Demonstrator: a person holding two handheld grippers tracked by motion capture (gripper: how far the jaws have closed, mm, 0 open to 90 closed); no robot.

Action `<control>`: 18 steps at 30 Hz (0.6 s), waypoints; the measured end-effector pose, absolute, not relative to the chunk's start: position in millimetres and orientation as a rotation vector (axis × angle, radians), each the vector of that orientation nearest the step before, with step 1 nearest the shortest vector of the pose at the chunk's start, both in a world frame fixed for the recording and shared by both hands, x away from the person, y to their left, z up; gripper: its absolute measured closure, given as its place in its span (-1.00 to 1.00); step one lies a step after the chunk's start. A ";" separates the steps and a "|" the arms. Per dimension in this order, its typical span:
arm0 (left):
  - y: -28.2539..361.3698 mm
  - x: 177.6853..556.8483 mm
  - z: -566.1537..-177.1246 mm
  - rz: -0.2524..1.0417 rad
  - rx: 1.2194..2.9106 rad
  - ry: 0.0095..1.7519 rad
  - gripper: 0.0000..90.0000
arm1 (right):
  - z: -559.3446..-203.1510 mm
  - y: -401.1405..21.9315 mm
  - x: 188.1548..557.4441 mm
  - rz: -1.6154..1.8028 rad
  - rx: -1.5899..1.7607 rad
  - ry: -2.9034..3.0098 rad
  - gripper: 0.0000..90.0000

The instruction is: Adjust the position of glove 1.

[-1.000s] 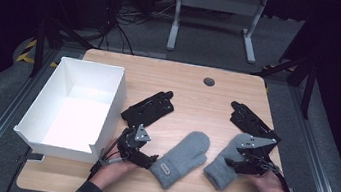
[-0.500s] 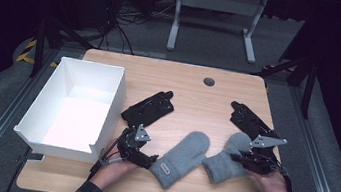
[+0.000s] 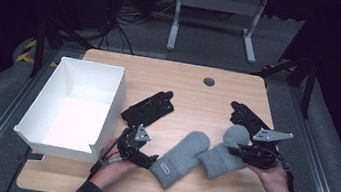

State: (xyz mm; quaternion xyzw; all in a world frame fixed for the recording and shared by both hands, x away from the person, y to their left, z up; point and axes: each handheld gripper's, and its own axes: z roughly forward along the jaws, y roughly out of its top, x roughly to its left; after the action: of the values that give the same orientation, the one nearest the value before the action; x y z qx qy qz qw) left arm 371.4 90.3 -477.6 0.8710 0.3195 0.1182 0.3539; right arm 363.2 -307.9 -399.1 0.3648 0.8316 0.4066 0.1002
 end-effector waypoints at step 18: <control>90.3 371.4 -477.6 0.307 2.252 0.826 -0.91 | -394.0 -228.1 367.3 1.313 0.968 2.574 0.73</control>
State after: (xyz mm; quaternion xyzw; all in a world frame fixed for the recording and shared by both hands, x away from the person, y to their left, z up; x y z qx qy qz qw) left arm 371.4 90.3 -477.6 0.8709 0.3195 0.1186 0.3540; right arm 367.3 -228.1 -394.0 0.3174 0.8438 0.4303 0.0469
